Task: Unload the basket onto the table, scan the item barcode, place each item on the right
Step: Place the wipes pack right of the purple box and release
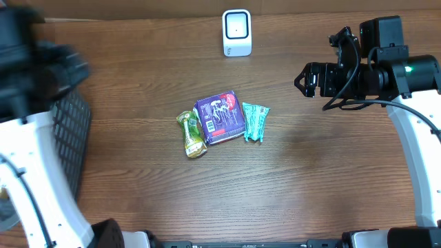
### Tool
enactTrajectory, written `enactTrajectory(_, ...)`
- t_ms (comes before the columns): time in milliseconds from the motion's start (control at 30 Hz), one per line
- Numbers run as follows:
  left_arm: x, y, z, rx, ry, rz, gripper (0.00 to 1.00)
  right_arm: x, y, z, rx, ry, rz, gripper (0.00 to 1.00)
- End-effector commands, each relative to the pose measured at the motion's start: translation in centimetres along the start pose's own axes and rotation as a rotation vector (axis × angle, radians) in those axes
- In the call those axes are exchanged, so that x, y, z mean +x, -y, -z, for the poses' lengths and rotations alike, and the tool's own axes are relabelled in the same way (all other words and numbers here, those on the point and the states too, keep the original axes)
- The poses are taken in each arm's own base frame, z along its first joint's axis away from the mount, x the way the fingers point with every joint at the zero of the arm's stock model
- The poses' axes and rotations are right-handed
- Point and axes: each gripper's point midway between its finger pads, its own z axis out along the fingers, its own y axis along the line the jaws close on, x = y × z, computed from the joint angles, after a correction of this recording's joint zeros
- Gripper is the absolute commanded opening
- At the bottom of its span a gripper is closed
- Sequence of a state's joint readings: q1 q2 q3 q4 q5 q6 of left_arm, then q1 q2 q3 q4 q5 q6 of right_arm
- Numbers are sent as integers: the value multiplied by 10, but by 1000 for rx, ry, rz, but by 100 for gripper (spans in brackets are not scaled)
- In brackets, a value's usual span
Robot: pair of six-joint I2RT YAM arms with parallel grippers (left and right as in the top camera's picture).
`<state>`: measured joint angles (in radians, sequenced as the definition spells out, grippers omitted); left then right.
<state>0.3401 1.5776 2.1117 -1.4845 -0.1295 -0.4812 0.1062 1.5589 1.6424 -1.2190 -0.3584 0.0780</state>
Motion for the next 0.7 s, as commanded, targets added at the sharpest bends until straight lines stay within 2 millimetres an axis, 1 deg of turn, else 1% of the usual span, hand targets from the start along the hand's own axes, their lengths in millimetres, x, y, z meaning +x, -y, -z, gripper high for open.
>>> enactTrajectory(0, -15, -66, -9, -134, -9, 134, 76, -1, 1, -1, 6, 3, 6, 100)
enactTrajectory(67, -19, -103, -16, -197, -20, 225, 77, -1, 1, -1, 5, 4, 6, 100)
enactTrajectory(133, -21, -136, -24, -256, -33, 302, 84, -2, 1, -1, 5, 5, 7, 100)
enactTrajectory(167, -21, -152, -30, -284, -41, 335, 86, -2, 1, -1, 5, 5, 7, 100)
enactTrajectory(233, -17, -175, -41, -327, -68, 359, 86, -2, 1, -1, 5, 6, 7, 100)
enactTrajectory(300, -8, -188, -54, -352, -108, 382, 85, -2, 1, -1, 5, 6, 7, 100)
enactTrajectory(333, -4, -190, -60, -357, -118, 384, 86, -2, 1, -1, 5, 7, 7, 100)
enactTrajectory(433, 4, -196, -87, -364, -133, 384, 87, -2, 1, -1, 5, 7, 8, 100)
enactTrajectory(500, 13, -202, -115, -364, -139, 385, 87, -2, 1, -1, 5, 5, 11, 100)
enactTrajectory(633, 20, -209, -160, -346, -100, 336, 87, -1, 1, -1, 5, 5, 10, 100)
enactTrajectory(667, 22, -211, -168, -343, -91, 316, 87, -2, 1, -1, 5, 5, 11, 100)
